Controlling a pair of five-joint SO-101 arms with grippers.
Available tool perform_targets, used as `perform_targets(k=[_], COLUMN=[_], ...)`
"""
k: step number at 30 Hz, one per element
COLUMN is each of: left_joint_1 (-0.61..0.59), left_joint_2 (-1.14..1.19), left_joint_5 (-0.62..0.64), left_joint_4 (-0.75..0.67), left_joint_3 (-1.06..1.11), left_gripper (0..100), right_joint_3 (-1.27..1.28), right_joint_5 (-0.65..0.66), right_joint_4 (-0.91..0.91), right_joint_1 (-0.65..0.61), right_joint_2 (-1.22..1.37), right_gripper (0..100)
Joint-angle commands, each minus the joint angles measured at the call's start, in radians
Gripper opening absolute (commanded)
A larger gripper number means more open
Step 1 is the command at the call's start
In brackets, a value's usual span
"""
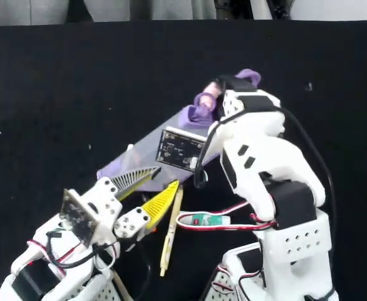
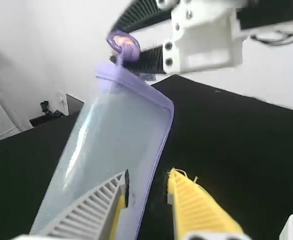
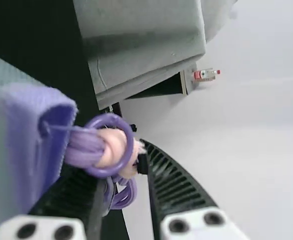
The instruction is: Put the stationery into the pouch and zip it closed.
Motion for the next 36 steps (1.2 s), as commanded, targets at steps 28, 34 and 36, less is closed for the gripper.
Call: perform_targets(k=[28,34,36], left_joint_1=[-0.288,-0.200,-0.150], left_joint_2=[0.697,0.813,0.827], left_joint_5=[-0.529,-0.629,-0.641], left_joint_4=[0.160,0.176,0.164], left_joint_3=[-0.585,-0.564,-0.530], left_gripper=[20,20,20], right_joint_3=[-0.182,-0.180,-0.180], right_joint_5=[-0.031,-0.029,-0.029], right_joint_4=[0.244,0.244,0.245], right_joint_1=[-0.020,-0.021,-0.021], right_joint_2=[-0.028,-0.062,-0.062], right_gripper=[1.1,1.1,1.1])
